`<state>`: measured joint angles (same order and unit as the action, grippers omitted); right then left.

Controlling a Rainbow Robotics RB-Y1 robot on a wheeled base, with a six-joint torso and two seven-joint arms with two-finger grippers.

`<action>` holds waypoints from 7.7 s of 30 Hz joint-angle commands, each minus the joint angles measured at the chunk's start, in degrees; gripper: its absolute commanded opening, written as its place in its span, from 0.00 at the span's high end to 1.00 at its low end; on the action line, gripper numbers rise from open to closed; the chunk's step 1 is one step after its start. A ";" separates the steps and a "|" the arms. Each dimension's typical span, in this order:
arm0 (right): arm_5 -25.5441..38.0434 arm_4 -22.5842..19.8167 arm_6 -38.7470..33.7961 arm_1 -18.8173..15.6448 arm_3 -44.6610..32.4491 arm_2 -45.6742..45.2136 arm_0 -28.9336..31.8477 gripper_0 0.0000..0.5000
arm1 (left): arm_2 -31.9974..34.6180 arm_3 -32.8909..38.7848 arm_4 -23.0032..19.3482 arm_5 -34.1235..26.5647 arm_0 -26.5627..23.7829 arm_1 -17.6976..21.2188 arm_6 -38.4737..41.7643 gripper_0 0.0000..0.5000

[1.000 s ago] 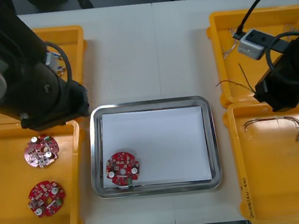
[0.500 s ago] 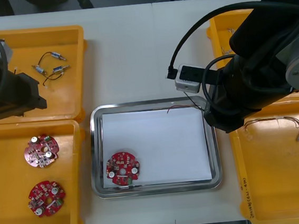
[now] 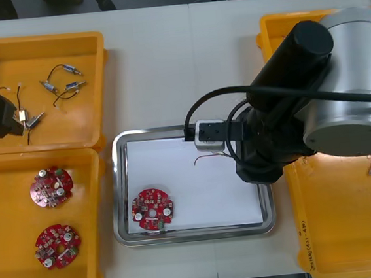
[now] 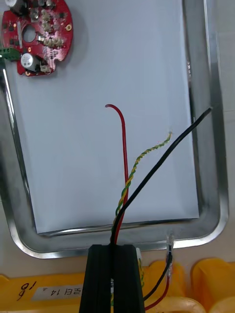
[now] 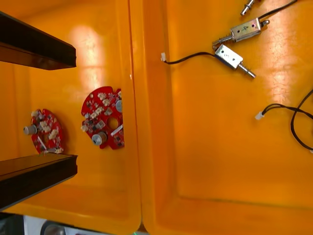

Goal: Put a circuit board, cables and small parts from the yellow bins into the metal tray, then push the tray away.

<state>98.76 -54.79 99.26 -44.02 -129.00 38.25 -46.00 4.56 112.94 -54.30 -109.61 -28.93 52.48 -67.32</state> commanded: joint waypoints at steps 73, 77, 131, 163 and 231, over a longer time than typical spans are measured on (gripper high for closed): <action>-3.39 18.06 -7.59 10.27 7.36 12.11 3.81 0.00 | -15.90 -37.88 1.22 29.80 -14.14 -2.03 -53.35 0.00; 1.00 14.28 -8.64 11.23 7.27 5.87 2.23 0.00 | -18.10 -39.20 0.86 32.09 -14.67 -2.03 -53.61 0.00; 11.24 30.89 -14.53 8.42 47.61 -47.66 -13.33 0.00 | -25.57 -46.84 -1.51 43.07 -15.11 -2.82 -55.81 0.00; 6.19 29.74 -14.09 4.29 58.77 -51.17 -8.76 0.00 | -25.22 -47.64 -2.74 42.90 -15.19 -2.74 -55.37 1.00; -17.02 27.11 -17.87 13.08 53.24 -45.99 10.67 0.00 | -18.72 14.06 3.41 1.50 -5.79 -7.13 17.05 1.00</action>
<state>83.29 -27.20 83.08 -31.67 -76.24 -9.20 -35.44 -10.61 125.04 -50.59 -109.27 -33.01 45.71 -62.48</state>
